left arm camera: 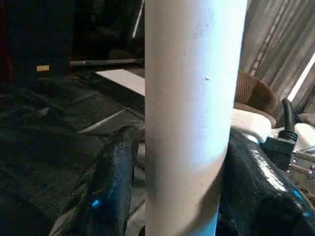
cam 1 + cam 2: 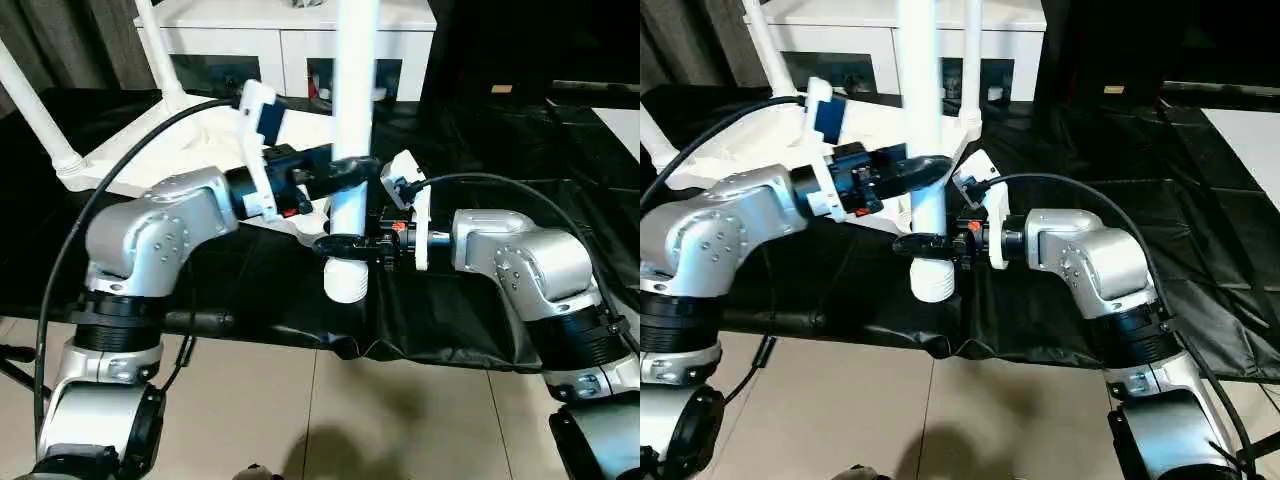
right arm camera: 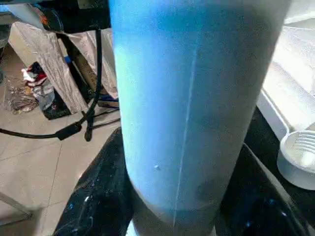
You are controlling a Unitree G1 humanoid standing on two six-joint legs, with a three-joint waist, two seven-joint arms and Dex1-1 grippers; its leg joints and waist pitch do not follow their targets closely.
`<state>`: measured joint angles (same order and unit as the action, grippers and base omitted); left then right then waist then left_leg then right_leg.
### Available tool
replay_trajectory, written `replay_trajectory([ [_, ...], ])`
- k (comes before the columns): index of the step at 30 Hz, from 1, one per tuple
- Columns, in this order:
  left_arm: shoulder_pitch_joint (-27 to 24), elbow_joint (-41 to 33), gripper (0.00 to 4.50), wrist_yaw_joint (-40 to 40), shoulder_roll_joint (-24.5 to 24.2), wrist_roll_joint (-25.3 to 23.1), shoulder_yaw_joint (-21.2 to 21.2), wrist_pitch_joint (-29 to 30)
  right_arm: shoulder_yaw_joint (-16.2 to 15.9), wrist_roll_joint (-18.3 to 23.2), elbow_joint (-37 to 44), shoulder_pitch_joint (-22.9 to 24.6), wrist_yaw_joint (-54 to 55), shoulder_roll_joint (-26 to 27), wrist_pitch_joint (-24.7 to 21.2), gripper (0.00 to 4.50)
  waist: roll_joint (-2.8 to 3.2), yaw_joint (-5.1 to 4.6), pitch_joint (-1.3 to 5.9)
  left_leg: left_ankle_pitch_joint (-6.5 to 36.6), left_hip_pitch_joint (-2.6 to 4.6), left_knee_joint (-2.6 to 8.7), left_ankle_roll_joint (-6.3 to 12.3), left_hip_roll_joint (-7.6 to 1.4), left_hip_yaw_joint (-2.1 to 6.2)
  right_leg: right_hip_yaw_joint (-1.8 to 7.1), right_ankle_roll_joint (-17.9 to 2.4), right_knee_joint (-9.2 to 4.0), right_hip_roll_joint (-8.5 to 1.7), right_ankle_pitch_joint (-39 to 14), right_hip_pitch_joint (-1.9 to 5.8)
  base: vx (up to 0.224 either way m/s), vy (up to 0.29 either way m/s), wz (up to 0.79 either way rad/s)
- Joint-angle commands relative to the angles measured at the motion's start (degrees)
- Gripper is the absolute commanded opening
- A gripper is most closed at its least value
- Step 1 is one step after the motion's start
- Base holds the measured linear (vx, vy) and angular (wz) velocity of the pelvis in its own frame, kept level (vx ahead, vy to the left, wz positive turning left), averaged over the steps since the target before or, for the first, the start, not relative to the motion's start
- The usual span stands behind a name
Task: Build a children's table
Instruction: Pick table leg
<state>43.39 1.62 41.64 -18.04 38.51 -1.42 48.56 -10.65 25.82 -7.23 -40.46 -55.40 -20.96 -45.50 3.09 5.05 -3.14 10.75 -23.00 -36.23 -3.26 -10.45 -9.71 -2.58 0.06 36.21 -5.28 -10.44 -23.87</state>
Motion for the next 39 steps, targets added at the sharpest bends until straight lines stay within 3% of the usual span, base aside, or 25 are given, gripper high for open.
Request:
replay_trajectory([
  [1,0.63,0.70,3.03,-0.78,-1.19,-0.02,-1.71,0.77,1.04,0.10,0.21,-0.44,0.32,0.01,0.59,1.84,-0.65,0.04,4.66,4.96,1.22,4.12,1.50,-1.40,0.22,1.51,-13.97,-3.17,-1.95,-4.41,3.41,0.000,0.000,0.00],
  [4,0.68,0.71,3.15,-0.81,-1.40,0.39,-2.03,1.07,1.76,0.38,0.43,-0.47,0.74,0.19,0.33,1.84,-0.65,0.03,4.66,4.86,1.23,4.12,1.53,-1.37,0.21,1.50,-14.01,-3.16,-1.94,-3.97,3.42,0.000,0.000,0.00],
  [6,0.73,0.75,3.47,-0.86,-1.41,0.42,-2.07,1.18,2.04,0.61,0.55,-0.50,0.98,0.25,0.18,1.84,-0.69,0.02,4.65,4.97,1.25,4.11,1.45,-1.38,0.19,1.51,-14.05,-3.18,-1.93,-3.99,3.41,0.000,0.000,0.00],
  [10,0.87,0.99,3.55,-0.65,-1.49,0.39,-2.04,1.38,2.79,1.22,0.78,-0.58,1.42,0.40,-0.24,1.84,-0.48,0.03,4.68,5.05,1.28,4.14,1.28,-1.38,0.24,1.51,-13.96,-3.15,-1.91,-3.82,3.41,0.000,0.000,0.00],
  [11,0.96,1.25,3.82,-1.29,-1.31,-0.24,-2.12,0.62,3.02,1.27,0.85,-0.57,1.67,0.43,-0.23,1.84,-0.43,0.07,4.70,5.09,1.28,4.11,1.21,-1.36,0.23,1.48,-14.05,-3.14,-1.92,-3.60,3.43,0.000,0.000,0.00],
  [14,1.23,2.21,3.95,-4.58,-0.67,-3.28,-2.79,-3.43,4.28,0.69,0.30,-0.47,3.82,0.64,0.47,1.84,-0.34,-0.02,4.70,5.21,1.20,4.15,1.11,-1.38,0.30,1.51,-13.92,-3.33,-1.95,-3.18,3.52,0.000,0.000,0.00],
  [15,0.24,1.11,4.09,-7.34,-1.30,-6.91,-2.67,-7.01,6.46,-0.34,-1.17,-0.28,7.82,1.15,1.43,1.84,-0.29,0.04,4.73,5.11,1.23,4.15,0.91,-1.41,0.36,1.50,-13.69,-3.32,-2.01,-3.19,3.55,0.000,0.000,0.00],
  [18,-1.59,-1.57,4.23,-9.58,-1.67,-8.60,-3.24,-8.63,8.29,-1.76,-2.38,0.13,11.92,1.66,2.65,1.84,-0.30,-0.15,4.78,5.29,1.23,4.20,-0.02,-1.42,0.36,1.46,-13.14,-3.20,-1.98,-3.30,3.58,0.000,0.000,0.00],
  [19,-3.38,-4.13,4.23,-13.28,-0.63,-9.80,-5.27,-10.68,9.32,-4.00,-2.97,0.78,16.17,2.11,5.33,1.84,-0.47,-0.19,4.77,5.15,1.25,4.21,0.03,-1.39,0.31,1.46,-13.03,-3.26,-1.93,-3.29,3.57,0.000,0.000,0.00],
  [20,-8.17,-9.92,4.23,-18.40,-0.06,-12.97,-7.32,-13.26,13.26,-6.40,-2.43,2.49,25.18,4.11,8.87,1.84,-0.84,-0.28,4.74,3.71,0.90,4.32,-0.43,-1.76,0.47,1.46,-12.73,-3.02,-2.19,-2.17,3.77,0.000,0.000,0.00],
  [21,-10.39,-12.27,4.23,-19.61,-0.24,-14.22,-7.67,-14.07,15.04,-7.29,-1.93,3.24,29.11,5.05,9.91,1.84,-0.69,-0.67,4.75,2.61,0.84,4.29,-0.36,-1.70,0.32,1.45,-12.06,-3.20,-2.21,-1.72,3.59,0.000,0.000,0.00],
  [22,-13.75,-14.50,4.23,-22.57,-0.27,-17.20,-7.38,-14.64,14.66,-10.00,-0.10,5.38,31.29,5.16,14.83,1.84,-1.41,-0.70,4.83,2.67,1.03,4.18,-0.15,-1.57,0.12,1.42,-11.88,-3.27,-2.01,-2.21,3.50,0.000,0.000,0.00],
  [23,-15.22,-15.04,4.23,-24.26,-0.39,-19.42,-6.91,-15.77,13.87,-11.70,0.83,6.50,31.74,4.90,17.87,1.84,-0.98,-0.45,4.85,2.55,1.01,4.17,0.05,-1.73,0.20,1.42,-11.01,-3.30,-1.98,-2.73,3.44,0.000,0.000,0.00],
  [24,-18.32,-15.78,4.23,-27.88,0.08,-24.08,-6.20,-19.66,11.86,-15.22,3.00,8.90,32.76,3.95,21.71,1.84,-1.21,-0.41,4.74,2.99,0.97,4.13,0.48,-1.58,0.14,1.44,-9.80,-3.53,-1.77,-3.91,3.38,0.000,0.000,0.00],
  [25,-19.32,-15.96,4.23,-29.03,0.27,-25.62,-5.96,-21.08,11.20,-16.33,3.73,9.68,33.12,3.63,22.81,1.84,-1.27,-0.39,4.75,3.08,0.99,4.04,0.67,-1.47,0.08,1.46,-9.02,-3.76,-1.59,-4.35,3.32,0.000,0.000,0.00],
  [26,-23.66,-15.66,4.23,-34.31,2.87,-29.83,-6.16,-25.71,10.78,-16.65,6.86,13.04,34.16,4.62,21.61,1.84,-1.38,-0.47,4.59,4.06,0.91,4.26,1.01,-1.50,0.15,1.55,-8.30,-3.97,-1.55,-5.66,3.41,0.000,0.000,0.00],
  [27,-25.61,-15.06,4.23,-36.22,4.25,-30.96,-6.04,-27.51,11.83,-15.60,8.16,14.64,35.44,6.35,20.10,1.84,-1.55,-0.52,4.35,6.12,0.98,4.51,1.03,-1.61,0.09,1.63,-7.73,-4.32,-1.63,-7.94,3.17,0.000,0.000,0.00],
  [29,-28.42,-12.84,4.23,-38.91,5.46,-33.38,-5.18,-31.59,10.83,-16.60,9.69,17.68,37.35,7.77,19.97,1.84,-1.61,-0.41,4.39,8.23,1.10,4.81,0.80,-1.70,0.33,1.61,-7.11,-4.57,-1.65,-11.21,2.89,0.000,0.000,0.00],
  [31,-30.52,-10.75,4.23,-40.75,5.22,-35.38,-4.27,-33.08,9.94,-16.86,10.14,20.48,39.00,9.51,21.23,1.84,-1.46,-0.54,4.08,11.49,1.33,5.15,-0.27,-1.76,0.30,1.70,-6.26,-4.98,-1.50,-13.95,2.37,0.000,0.000,0.00],
  [32,-30.81,-10.40,4.23,-40.82,5.43,-35.17,-4.47,-32.97,10.37,-16.50,10.06,20.96,39.55,10.27,21.28,1.84,-1.68,-0.59,4.05,12.26,1.31,5.24,-0.54,-1.69,0.30,1.74,-5.79,-5.13,-1.47,-14.74,2.30,0.000,0.000,0.00],
  [33,-31.14,-10.52,4.23,-41.02,5.73,-35.11,-4.61,-32.92,10.64,-16.39,9.89,21.29,40.25,10.88,21.70,1.84,-1.72,-0.58,4.06,13.41,1.20,5.29,0.02,-1.47,0.15,2.06,-5.65,-5.20,-2.09,-16.50,2.34,0.000,0.000,0.00],
  [35,-31.54,-10.39,4.23,-40.97,5.72,-35.02,-4.80,-32.75,10.30,-16.91,9.26,22.04,40.96,11.24,22.91,1.84,-2.04,0.04,4.01,12.47,0.75,4.67,3.72,-1.13,-0.28,3.06,-6.03,-6.21,-3.98,-20.45,2.63,0.000,0.000,0.00],
  [36,-31.77,-10.05,4.23,-41.10,5.73,-35.59,-4.75,-33.49,10.32,-17.31,8.93,22.54,41.58,11.62,23.88,1.84,-1.93,0.50,4.00,11.51,0.56,3.85,6.01,-0.96,-0.29,4.04,-5.89,-7.16,-5.64,-23.04,2.81,0.000,0.000,0.00],
  [38,-32.01,-9.48,4.23,-41.33,6.13,-36.33,-4.90,-34.39,10.72,-17.44,8.95,23.05,42.07,12.29,24.22,1.84,-2.24,1.06,3.96,10.14,0.04,2.43,8.41,-0.94,0.30,5.46,-5.31,-8.15,-8.08,-25.81,3.29,0.000,0.000,0.00],
  [39,-32.16,-9.10,4.23,-41.54,6.26,-36.94,-4.96,-35.04,11.19,-17.36,8.89,23.29,42.41,12.79,24.40,1.84,-2.08,1.45,3.70,8.97,-0.47,1.46,10.00,-1.64,1.81,6.52,-5.04,-9.25,-10.49,-31.62,3.56,-0.031,0.095,0.00],
])
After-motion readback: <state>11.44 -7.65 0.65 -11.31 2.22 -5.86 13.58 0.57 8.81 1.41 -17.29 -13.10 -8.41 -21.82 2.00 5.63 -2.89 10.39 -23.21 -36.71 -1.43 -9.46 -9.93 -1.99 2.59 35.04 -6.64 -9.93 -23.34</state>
